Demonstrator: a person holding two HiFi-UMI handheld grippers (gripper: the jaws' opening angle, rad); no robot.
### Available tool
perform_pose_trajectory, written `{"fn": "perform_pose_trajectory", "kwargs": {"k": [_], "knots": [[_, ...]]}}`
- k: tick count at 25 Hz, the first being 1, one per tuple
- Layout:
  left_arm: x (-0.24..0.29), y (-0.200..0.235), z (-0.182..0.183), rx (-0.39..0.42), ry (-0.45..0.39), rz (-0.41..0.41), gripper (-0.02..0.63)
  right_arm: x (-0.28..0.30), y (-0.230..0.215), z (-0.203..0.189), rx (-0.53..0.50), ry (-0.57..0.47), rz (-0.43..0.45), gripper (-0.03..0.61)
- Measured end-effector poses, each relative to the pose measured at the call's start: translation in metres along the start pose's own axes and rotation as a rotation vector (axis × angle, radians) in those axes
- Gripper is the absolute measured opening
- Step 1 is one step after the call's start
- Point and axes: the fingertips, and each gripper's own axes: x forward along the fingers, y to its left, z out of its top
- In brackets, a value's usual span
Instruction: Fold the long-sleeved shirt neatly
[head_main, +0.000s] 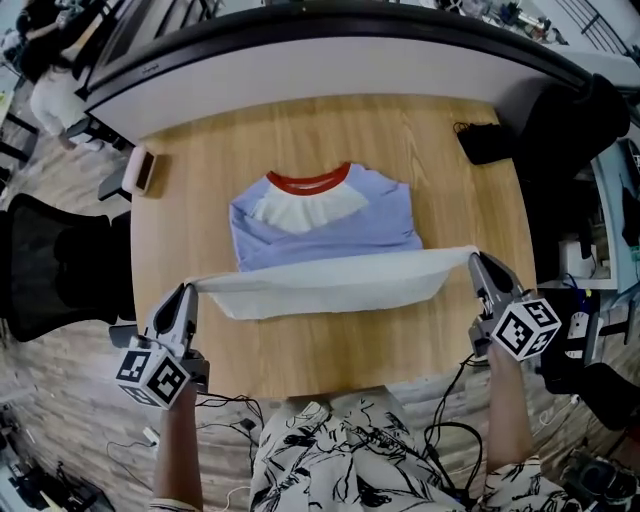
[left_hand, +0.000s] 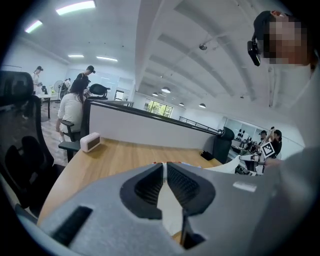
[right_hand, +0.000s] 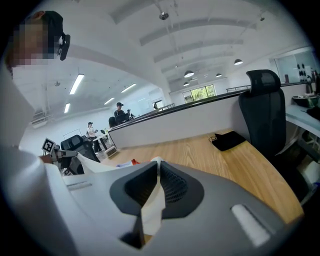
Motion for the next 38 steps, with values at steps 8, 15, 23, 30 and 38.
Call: {"fn": "perform_pose_trajectory", "kwargs": {"k": [8, 15, 23, 30, 38], "knots": [[0.074, 0.043, 0.014, -0.048, 0.056, 0.022, 0.034, 0.085, -0.022, 0.034, -0.011, 0.064, 0.024, 0.031], [0.14, 0.078, 0.002, -0.123, 0.119, 0.04, 0.034, 0.146, -0.049, 0.026, 0.017, 0.164, 0.04, 0.031], [0.211, 0.116, -0.015, -0.184, 0.2, 0.066, 0.034, 0.217, -0.086, 0.008, 0.085, 0.263, 0.048, 0.031], [0.252, 0.138, -0.037, -0.298, 0.258, 0.079, 0.035, 0.261, -0.108, -0.013, 0.136, 0.343, 0.026, 0.032], [0.272, 0.162, -0.04, -0.478, 0.185, 0.075, 0.16, 0.287, -0.126, -0.023, 0.238, 0.355, -0.023, 0.088]]}}
